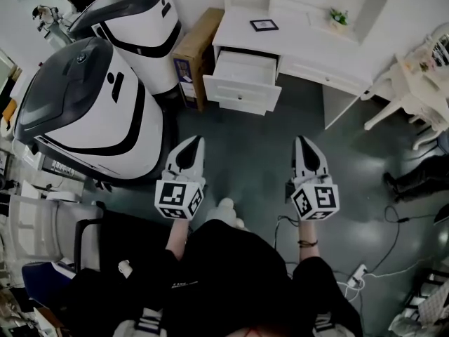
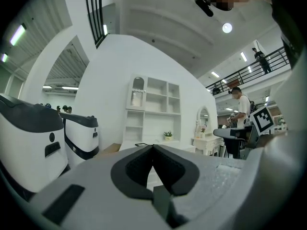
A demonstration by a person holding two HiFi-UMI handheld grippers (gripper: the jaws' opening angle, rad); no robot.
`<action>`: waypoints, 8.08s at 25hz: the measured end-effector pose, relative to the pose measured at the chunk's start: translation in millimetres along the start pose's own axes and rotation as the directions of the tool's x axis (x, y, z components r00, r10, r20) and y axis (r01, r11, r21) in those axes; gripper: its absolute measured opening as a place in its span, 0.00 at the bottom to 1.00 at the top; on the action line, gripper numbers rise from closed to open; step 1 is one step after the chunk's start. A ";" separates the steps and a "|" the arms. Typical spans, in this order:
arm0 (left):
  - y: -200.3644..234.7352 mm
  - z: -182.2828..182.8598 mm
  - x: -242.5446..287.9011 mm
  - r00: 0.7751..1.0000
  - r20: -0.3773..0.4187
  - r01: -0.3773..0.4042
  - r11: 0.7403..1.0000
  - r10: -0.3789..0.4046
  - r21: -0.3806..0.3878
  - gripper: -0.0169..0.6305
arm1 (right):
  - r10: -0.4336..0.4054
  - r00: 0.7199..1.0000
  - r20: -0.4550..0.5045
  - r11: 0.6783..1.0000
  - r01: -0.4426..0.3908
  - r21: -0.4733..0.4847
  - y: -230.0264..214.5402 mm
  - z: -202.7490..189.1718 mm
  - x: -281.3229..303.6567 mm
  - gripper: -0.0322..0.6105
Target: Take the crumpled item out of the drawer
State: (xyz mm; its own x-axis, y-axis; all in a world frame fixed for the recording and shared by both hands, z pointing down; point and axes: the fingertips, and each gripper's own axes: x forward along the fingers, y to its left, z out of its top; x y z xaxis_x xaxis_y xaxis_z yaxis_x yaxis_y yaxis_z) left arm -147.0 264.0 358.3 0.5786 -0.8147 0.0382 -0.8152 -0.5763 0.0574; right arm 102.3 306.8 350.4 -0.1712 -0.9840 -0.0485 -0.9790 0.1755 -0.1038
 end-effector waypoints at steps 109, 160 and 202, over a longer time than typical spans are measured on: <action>226.0 -285.5 582.4 0.727 -0.649 -0.074 0.915 -0.223 -0.397 0.02 | 0.267 0.336 -0.903 0.963 -0.121 0.239 -148.7 -494.1 573.2 0.32; 217.9 -64.7 523.5 0.974 -0.216 0.021 0.983 -0.061 -0.184 0.02 | 0.428 0.808 -0.404 0.902 -0.351 0.254 -122.2 -157.8 572.1 0.13; 236.4 26.9 517.2 0.998 0.002 -0.065 0.997 0.066 -0.046 0.02 | 0.264 0.962 -0.065 0.963 -0.259 0.071 -179.3 -23.1 570.0 0.12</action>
State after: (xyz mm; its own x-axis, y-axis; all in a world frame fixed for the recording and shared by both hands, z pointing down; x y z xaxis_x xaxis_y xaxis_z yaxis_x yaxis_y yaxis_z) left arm -41.1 -295.4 364.8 0.5239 -0.8509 0.0399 -0.8493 -0.5182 0.1009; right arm 177.7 -286.2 364.3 -0.4304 -0.9026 -0.0092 -0.8907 0.4263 -0.1582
